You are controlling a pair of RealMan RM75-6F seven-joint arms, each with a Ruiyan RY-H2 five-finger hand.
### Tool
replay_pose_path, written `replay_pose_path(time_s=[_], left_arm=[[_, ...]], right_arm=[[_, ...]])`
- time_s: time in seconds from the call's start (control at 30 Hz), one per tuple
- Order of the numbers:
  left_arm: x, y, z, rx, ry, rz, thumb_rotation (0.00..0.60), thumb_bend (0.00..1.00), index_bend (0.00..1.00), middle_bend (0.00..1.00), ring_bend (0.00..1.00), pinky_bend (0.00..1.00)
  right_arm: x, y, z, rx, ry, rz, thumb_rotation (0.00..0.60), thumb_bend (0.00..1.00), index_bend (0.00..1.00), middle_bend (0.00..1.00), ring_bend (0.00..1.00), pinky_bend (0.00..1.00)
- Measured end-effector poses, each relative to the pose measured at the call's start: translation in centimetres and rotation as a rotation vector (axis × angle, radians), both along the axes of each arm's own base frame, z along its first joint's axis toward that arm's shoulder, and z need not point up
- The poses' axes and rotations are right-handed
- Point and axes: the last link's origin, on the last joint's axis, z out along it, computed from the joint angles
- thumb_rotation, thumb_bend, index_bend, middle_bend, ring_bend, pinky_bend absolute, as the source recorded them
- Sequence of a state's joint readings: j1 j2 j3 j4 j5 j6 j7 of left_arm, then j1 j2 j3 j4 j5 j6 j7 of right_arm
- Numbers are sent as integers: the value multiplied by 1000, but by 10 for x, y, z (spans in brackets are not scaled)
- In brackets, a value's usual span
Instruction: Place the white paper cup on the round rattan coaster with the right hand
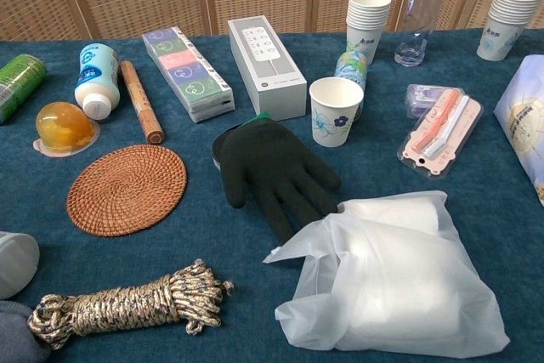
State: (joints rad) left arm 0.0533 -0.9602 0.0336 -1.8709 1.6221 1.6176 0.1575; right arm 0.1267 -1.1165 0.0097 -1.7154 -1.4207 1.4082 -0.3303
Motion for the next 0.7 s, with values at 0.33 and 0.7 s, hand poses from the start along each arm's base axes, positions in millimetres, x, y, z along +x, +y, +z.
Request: replay_pose_path(time_s=[0.33,0.7], left_arm=[[0,1,0,0,-12,-4,600,282,0,0,0,0],[-3,5,0,2,-12,12,600,283,0,0,0,0]], right_arm=[[1,-2,-1,-5,-38,14,600,0,0,0,0,0],[42,-41,-16,53,-244,113,600,0,0,0,0,0]])
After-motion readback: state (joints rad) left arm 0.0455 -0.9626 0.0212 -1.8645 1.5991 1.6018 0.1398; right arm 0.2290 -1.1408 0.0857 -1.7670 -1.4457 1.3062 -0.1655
